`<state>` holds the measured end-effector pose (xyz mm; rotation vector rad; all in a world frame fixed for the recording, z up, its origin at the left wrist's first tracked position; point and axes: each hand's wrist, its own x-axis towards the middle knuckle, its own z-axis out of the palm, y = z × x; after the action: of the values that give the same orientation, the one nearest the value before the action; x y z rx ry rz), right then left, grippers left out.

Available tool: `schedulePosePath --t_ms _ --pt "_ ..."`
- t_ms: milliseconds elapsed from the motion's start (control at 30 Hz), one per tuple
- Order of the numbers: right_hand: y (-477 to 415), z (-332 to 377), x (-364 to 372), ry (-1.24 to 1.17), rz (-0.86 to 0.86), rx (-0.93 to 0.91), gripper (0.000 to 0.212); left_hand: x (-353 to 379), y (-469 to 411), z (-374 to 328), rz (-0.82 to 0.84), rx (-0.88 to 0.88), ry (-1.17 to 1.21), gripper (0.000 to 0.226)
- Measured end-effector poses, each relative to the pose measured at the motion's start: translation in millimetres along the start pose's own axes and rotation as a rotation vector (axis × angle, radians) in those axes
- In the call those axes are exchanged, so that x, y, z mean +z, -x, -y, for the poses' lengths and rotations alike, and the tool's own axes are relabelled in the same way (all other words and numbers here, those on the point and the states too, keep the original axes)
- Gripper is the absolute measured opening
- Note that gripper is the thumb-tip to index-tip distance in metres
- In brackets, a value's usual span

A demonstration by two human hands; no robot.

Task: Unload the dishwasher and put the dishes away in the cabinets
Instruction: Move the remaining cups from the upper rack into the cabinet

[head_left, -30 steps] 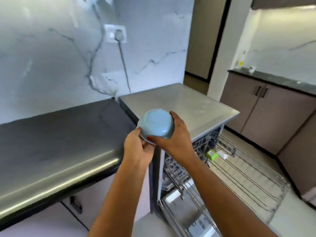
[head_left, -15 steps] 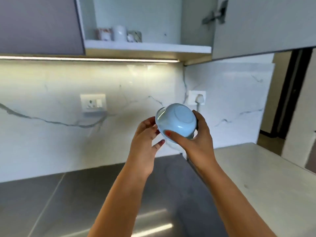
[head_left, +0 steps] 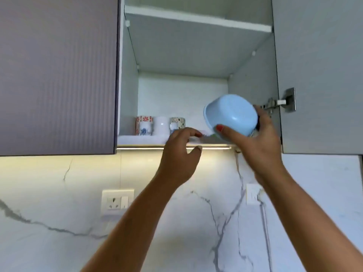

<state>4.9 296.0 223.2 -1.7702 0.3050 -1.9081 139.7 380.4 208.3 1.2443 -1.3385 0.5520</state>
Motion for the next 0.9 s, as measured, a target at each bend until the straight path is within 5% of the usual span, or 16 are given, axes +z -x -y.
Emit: schedulePosePath --t_ms 133,267,367,567,900 --pt "-95 4 -2 0.141 0.071 -0.043 0.068 19 -74 11 0.064 0.069 -0.300 0.030" --pt "-162 -29 19 0.376 0.224 0.082 0.097 45 -117 25 0.189 -0.052 -0.489 0.034" --pt "-179 -57 41 0.515 0.408 0.161 0.095 59 -128 29 0.344 -0.132 -0.672 0.043" --pt "-196 -77 66 0.693 0.681 0.279 0.089 56 -131 26 0.572 -0.231 -0.748 0.048" --pt "-205 -98 94 0.811 0.797 0.372 0.091 63 -147 47 0.735 -0.305 -0.965 0.043"
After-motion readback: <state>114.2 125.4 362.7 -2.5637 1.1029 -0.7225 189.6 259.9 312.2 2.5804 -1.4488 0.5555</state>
